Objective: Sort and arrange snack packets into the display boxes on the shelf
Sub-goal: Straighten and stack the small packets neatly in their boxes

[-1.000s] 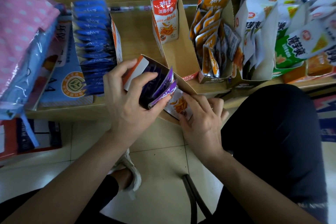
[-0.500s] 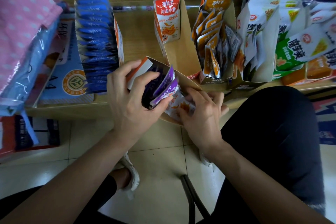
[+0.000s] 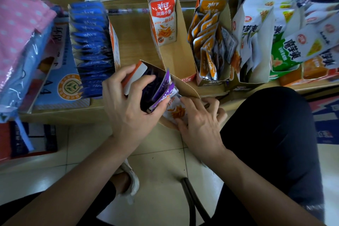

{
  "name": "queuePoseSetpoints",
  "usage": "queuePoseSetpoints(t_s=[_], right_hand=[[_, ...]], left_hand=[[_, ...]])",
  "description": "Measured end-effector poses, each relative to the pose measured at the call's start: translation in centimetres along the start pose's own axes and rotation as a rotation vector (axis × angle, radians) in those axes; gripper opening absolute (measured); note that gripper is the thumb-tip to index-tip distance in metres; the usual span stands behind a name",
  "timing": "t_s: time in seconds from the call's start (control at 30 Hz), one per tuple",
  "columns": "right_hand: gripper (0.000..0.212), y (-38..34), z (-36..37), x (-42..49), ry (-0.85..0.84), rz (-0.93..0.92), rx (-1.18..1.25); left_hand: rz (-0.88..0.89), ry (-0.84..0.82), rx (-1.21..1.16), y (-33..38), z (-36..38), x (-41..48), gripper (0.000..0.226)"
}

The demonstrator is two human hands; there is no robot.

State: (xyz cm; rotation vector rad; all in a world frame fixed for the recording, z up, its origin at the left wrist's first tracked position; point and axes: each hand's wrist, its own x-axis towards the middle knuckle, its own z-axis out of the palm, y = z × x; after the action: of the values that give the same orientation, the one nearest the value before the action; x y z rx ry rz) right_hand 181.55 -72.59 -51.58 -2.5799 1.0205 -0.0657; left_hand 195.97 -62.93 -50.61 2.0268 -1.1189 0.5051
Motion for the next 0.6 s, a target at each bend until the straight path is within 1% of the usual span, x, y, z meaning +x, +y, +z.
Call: queuePoseSetpoints(t_s=[0.07,0.13,0.23,0.3,0.37,0.43,0.47,0.53,0.6], right_hand=[[0.060,0.0,0.2,0.7,-0.047,0.037,0.094],[0.058,0.1,0.4,1.5,-0.073,0.076,0.127],[0.035,0.0,0.3,2.0,-0.049,0.062,0.055],[0.028,0.1,-0.3,2.1,-0.038,0.065,0.050],[0.025,0.3,-0.9,2.3,-0.072,0.097,0.143],[0.019,0.7,-1.4,2.3,-0.085,0.116,0.330],[0.020,0.9,-1.6,2.1,-0.072,0.123,0.421],[0.018,1.2,-2.1,1.3,0.001,0.136,0.531],[0.023,1.4,-2.9,0.4,0.094,0.185,0.588]], left_hand=[[-0.005,0.001,-0.001,-0.1,0.0,0.0,0.050],[-0.013,0.000,-0.009,-0.2,-0.1,0.1,0.052],[-0.014,0.006,-0.021,-0.2,-0.1,0.2,0.052],[-0.005,0.006,-0.022,-0.2,-0.1,0.2,0.051],[-0.010,0.004,-0.029,-0.3,-0.1,0.3,0.051],[-0.011,-0.006,-0.028,-0.6,-0.2,0.4,0.052],[-0.017,-0.013,-0.026,-0.8,-0.3,0.5,0.052],[-0.043,-0.029,-0.025,-1.3,-0.4,0.8,0.053],[-0.076,-0.046,-0.019,-1.7,-0.5,1.1,0.056]])
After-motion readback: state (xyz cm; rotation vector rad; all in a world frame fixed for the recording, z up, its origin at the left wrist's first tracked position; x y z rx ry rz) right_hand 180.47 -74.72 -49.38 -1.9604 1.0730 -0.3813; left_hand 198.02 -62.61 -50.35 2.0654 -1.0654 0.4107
